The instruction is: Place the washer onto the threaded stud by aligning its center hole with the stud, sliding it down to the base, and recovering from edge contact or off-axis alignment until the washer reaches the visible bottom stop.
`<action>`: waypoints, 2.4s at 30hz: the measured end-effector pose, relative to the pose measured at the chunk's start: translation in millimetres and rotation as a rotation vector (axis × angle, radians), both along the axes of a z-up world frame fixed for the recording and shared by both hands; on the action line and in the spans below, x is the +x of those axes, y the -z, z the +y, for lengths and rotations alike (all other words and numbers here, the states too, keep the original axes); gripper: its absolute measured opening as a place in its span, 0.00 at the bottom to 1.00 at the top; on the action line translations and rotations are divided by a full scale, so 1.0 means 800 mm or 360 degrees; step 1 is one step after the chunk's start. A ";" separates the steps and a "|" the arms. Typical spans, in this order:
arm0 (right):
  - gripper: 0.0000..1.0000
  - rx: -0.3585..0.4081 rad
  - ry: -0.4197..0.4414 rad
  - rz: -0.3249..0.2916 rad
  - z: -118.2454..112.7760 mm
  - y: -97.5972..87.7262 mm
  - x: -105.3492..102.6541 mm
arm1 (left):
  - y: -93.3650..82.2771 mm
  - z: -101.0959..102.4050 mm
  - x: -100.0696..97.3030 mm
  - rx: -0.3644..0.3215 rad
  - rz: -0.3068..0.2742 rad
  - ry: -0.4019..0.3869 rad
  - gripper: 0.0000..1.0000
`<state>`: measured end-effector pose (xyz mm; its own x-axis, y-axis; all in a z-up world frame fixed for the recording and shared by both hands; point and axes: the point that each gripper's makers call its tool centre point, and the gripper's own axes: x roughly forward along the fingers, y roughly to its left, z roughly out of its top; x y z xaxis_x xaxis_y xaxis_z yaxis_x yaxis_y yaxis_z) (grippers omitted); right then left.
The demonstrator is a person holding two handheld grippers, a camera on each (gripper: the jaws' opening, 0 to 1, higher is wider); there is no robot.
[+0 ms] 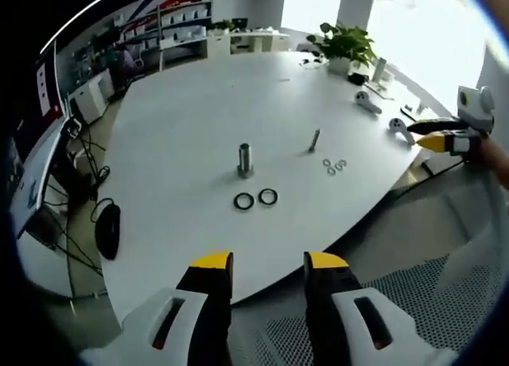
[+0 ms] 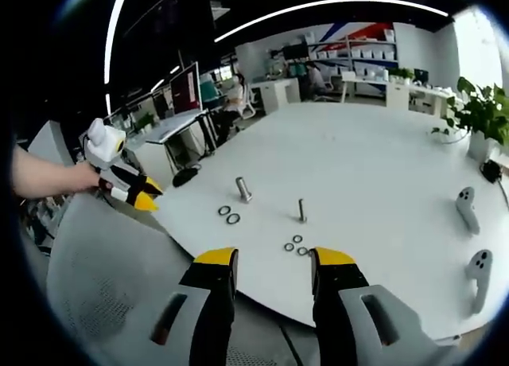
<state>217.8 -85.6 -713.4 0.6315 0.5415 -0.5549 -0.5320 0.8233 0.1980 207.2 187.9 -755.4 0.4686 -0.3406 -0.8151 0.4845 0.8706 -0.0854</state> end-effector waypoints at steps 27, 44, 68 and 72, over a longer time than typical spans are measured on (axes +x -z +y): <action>0.38 -0.0017 -0.0036 0.0008 0.002 0.003 -0.001 | 0.104 -0.025 0.102 0.0212 0.0347 0.0102 0.33; 0.38 0.0004 -0.0015 0.0012 -0.001 0.003 -0.001 | 0.143 -0.040 0.118 0.0332 0.0468 0.0118 0.34; 0.36 -0.0001 -0.0031 0.0027 0.002 0.005 -0.001 | 0.152 -0.035 0.132 0.0507 0.0535 0.0299 0.29; 0.36 0.0002 -0.0016 0.0023 0.000 0.004 -0.001 | 0.152 -0.034 0.131 0.0514 0.0522 0.0302 0.29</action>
<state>217.4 -85.6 -716.9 0.6180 0.5484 -0.5633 -0.5372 0.8177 0.2067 312.3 160.7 -877.1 0.1237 -0.1009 -0.9872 0.6299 0.7767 -0.0004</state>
